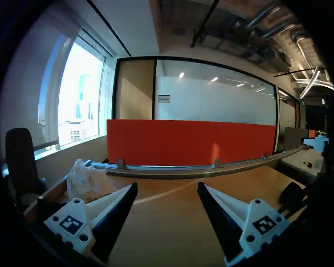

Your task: Fold towel

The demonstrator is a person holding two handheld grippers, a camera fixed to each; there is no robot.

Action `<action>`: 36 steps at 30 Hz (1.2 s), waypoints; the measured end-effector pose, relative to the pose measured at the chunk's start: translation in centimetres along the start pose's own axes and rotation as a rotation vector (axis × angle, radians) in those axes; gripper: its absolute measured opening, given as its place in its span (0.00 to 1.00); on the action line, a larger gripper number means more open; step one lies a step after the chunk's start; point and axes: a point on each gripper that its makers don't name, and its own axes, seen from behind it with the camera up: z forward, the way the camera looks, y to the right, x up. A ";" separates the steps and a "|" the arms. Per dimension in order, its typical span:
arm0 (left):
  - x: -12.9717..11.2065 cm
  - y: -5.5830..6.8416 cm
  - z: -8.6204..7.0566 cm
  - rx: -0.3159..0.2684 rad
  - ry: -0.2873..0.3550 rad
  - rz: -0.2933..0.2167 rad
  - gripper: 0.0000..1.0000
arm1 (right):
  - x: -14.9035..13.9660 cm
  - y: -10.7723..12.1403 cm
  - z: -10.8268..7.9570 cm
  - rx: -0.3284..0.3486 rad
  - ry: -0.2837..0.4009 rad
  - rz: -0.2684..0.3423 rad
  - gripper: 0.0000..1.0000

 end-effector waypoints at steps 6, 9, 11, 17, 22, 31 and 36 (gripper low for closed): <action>-0.1 -0.2 0.2 0.014 0.016 0.006 1.00 | 0.5 -1.2 0.2 0.022 -0.007 -0.019 0.93; -0.4 -0.6 0.3 0.028 0.019 0.008 1.00 | 0.7 -1.5 0.2 0.027 -0.010 -0.012 0.93; -0.7 -1.0 0.4 0.043 0.019 0.015 1.00 | 0.7 -1.5 0.2 0.027 -0.015 0.001 0.93; -1.9 -1.5 0.5 0.061 0.044 0.044 1.00 | 0.6 -1.9 0.1 0.025 -0.029 0.033 0.93; -3.6 -2.3 0.2 0.068 0.057 0.033 1.00 | 0.1 -2.3 -0.1 0.019 -0.025 0.022 0.93; -7.6 -3.1 -0.1 0.057 0.066 0.030 1.00 | -1.9 -2.6 -0.6 0.002 -0.017 0.024 0.93; -10.3 -3.2 0.2 0.048 0.071 0.032 1.00 | -3.5 -2.4 -0.7 -0.007 -0.009 0.002 0.93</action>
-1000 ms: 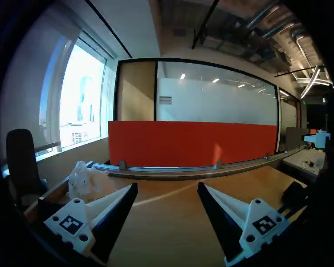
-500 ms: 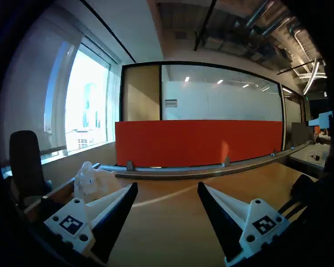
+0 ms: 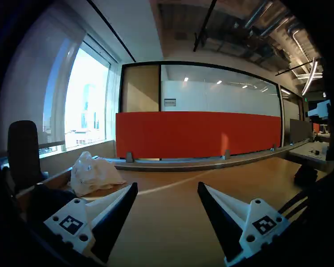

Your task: Fold towel

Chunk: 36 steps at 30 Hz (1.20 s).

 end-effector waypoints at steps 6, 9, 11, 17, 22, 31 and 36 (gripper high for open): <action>-3.1 -0.4 0.3 0.008 0.000 -0.001 1.00 | -2.0 0.1 0.5 -0.006 0.003 -0.012 0.93; -4.2 -0.5 0.5 0.006 0.002 -0.011 1.00 | -3.0 0.0 0.9 -0.005 0.002 -0.023 0.93; -4.8 -0.5 0.7 0.003 0.003 -0.021 1.00 | -3.7 0.0 1.2 -0.008 -0.002 -0.035 0.93; -5.9 -1.1 0.8 0.013 0.008 -0.031 1.00 | -4.5 -0.1 2.0 -0.011 -0.008 -0.047 0.93; -6.3 -1.8 0.9 0.027 0.011 -0.033 1.00 | -5.1 -0.1 2.6 -0.010 -0.010 -0.047 0.93; -6.5 -2.2 0.8 0.033 0.016 -0.018 1.00 | -5.1 -0.5 3.0 -0.002 -0.010 -0.049 0.93; -6.5 -2.2 0.6 0.038 0.020 -0.004 1.00 | -4.9 -0.5 3.0 -0.001 -0.006 -0.049 0.93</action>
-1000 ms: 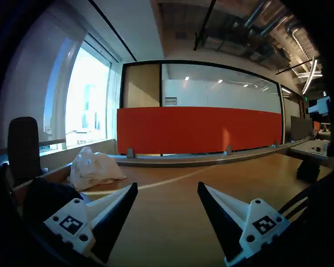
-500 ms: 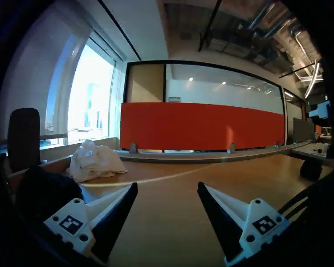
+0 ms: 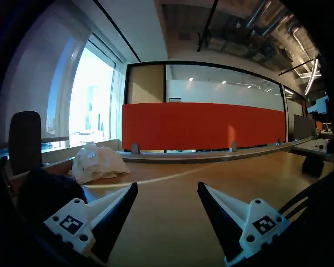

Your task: Fold towel

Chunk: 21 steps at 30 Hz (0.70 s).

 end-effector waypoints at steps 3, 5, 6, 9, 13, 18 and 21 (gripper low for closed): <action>0.1 0.0 -0.1 0.003 0.005 -0.001 1.00 | 0.0 0.0 0.0 -0.001 0.000 -0.001 0.93; 0.1 0.0 0.0 0.004 0.005 0.001 1.00 | 0.0 0.0 0.0 0.001 0.001 -0.001 0.93; 0.1 0.0 -0.1 0.004 0.005 0.001 1.00 | 0.0 0.0 -0.1 0.001 0.003 -0.001 0.93; 0.2 0.0 -0.1 0.005 0.007 0.004 1.00 | 0.0 0.2 0.0 0.001 0.009 -0.001 0.93; 0.2 0.0 -0.1 0.005 0.006 0.005 1.00 | 0.4 1.1 0.1 -0.009 0.024 -0.005 0.93; 0.2 0.1 -0.1 0.005 0.006 0.005 1.00 | 1.2 2.5 0.2 -0.028 0.056 -0.006 0.93; 0.2 0.1 -0.2 0.005 0.006 0.005 1.00 | 1.5 3.5 0.3 -0.041 0.076 -0.008 0.93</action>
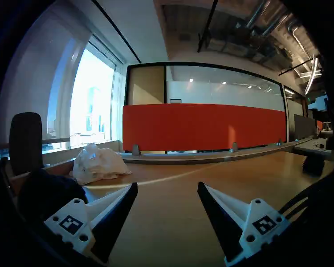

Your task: Fold towel

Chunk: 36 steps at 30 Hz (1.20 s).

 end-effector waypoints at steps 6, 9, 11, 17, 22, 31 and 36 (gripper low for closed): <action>0.0 0.0 0.0 0.000 0.000 0.000 1.00 | -0.1 1.4 0.0 -0.016 0.044 0.010 0.93; 0.0 -0.1 0.0 0.000 0.000 0.000 1.00 | -1.1 1.8 0.0 -0.016 0.047 0.023 0.93; 0.0 0.0 0.0 0.000 0.000 -0.001 1.00 | -2.0 2.0 -0.1 -0.018 0.043 0.032 0.93; 0.0 0.0 0.0 0.000 -0.001 -0.001 1.00 | -5.2 1.7 -0.3 0.001 0.033 0.065 0.93; 0.0 0.0 -0.1 0.000 0.000 0.000 1.00 | -7.3 1.5 -0.5 0.008 0.027 0.095 0.93; -0.1 0.1 -0.1 0.000 0.000 -0.001 1.00 | -11.1 1.7 -1.1 0.010 0.028 0.112 0.93; -0.1 0.0 0.0 0.000 0.000 -0.001 1.00 | -13.0 1.8 -1.1 0.003 0.014 0.100 0.93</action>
